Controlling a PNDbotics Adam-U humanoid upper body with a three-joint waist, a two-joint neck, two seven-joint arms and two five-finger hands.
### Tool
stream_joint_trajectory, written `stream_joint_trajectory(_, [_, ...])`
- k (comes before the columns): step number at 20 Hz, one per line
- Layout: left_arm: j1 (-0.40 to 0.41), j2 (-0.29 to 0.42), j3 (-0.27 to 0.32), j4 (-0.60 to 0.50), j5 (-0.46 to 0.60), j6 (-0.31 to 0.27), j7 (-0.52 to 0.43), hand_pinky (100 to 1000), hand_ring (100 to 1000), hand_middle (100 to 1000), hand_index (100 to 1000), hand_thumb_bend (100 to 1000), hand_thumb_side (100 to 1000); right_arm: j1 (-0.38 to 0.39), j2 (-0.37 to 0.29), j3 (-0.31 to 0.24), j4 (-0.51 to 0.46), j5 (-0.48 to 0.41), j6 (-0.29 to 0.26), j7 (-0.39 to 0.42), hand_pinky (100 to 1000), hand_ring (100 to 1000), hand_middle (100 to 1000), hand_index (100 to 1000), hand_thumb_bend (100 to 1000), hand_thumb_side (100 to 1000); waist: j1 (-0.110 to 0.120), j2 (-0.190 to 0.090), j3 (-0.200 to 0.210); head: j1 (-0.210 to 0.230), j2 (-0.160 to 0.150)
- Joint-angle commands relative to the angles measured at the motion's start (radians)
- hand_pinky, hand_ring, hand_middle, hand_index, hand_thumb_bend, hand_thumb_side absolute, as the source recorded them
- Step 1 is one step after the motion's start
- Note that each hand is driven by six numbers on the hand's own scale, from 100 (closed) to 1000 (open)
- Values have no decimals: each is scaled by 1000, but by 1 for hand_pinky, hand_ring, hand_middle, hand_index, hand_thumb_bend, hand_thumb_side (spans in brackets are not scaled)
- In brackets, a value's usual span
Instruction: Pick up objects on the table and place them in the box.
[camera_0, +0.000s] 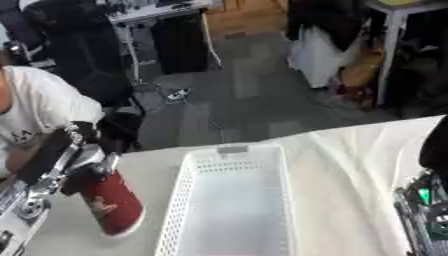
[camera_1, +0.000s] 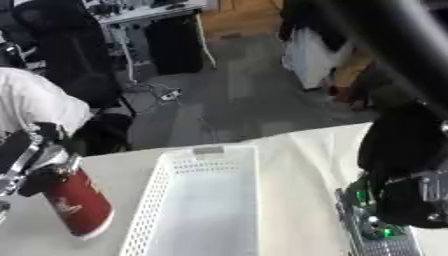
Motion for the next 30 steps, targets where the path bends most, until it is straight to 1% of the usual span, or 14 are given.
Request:
stream_joint_trajectory(1, [-25, 64, -4, -82, 2, 23, -13, 100, 100, 165, 253, 100, 601, -9, -15, 2, -11, -1, -16, -9, 246, 351, 370, 454, 100, 1000, -2, -21, 4, 2, 0])
stream_joint_trajectory(7, [-36, 102, -22, -218, 20, 72, -62, 100, 100, 160, 239, 106, 578, -7, -18, 4, -11, -3, -15, -6, 246, 351, 371, 455, 100, 1000, 1, -23, 5, 1, 2])
stream_joint_trajectory(11, [-50, 119, -24, -287, 42, 99, -86, 100, 100, 157, 222, 134, 560, -6, -19, 5, -11, -4, -14, -5, 245, 351, 371, 455, 100, 1000, 3, -25, 5, 1, 1])
stream_joint_trajectory(15, [-76, 139, -30, -338, 55, 113, -111, 100, 100, 155, 209, 168, 532, -4, -22, 6, -11, -5, -14, -3, 245, 350, 371, 455, 100, 1000, 5, -26, 6, 4, 4])
stream_joint_trajectory(19, [-116, 157, -41, -371, 74, 123, -141, 100, 100, 153, 206, 179, 523, 0, -26, 8, -11, -7, -12, 1, 244, 350, 371, 455, 100, 1000, 10, -29, 7, 8, 8])
stream_joint_trajectory(20, [-126, 158, -45, -375, 82, 126, -149, 100, 100, 153, 205, 181, 548, 1, -27, 9, -11, -8, -12, 2, 244, 350, 371, 455, 100, 1000, 12, -30, 7, 9, 8])
stream_joint_trajectory(21, [-131, 159, -46, -378, 89, 129, -155, 100, 100, 153, 205, 179, 522, 1, -27, 9, -11, -8, -12, 2, 244, 350, 371, 455, 100, 1000, 12, -30, 8, 9, 8])
stream_joint_trajectory(23, [-150, 157, -53, -383, 101, 131, -169, 100, 100, 152, 204, 180, 519, 2, -27, 10, -11, -9, -12, 4, 245, 350, 371, 455, 100, 1000, 14, -32, 7, 11, 7])
stream_joint_trajectory(26, [-179, 149, -70, -389, 132, 135, -193, 100, 100, 151, 212, 157, 531, 3, -27, 11, -11, -10, -12, 6, 245, 351, 371, 455, 100, 1000, 18, -34, 5, 13, 4])
stream_joint_trajectory(27, [-186, 147, -75, -391, 143, 137, -200, 100, 100, 151, 232, 149, 535, 3, -28, 11, -11, -11, -12, 6, 245, 351, 371, 455, 100, 1000, 19, -34, 5, 13, 4])
stream_joint_trajectory(30, [-211, 136, -95, -396, 178, 142, -226, 100, 100, 151, 247, 131, 543, 4, -27, 12, -11, -12, -13, 8, 246, 351, 371, 455, 100, 1000, 22, -35, 2, 13, 6])
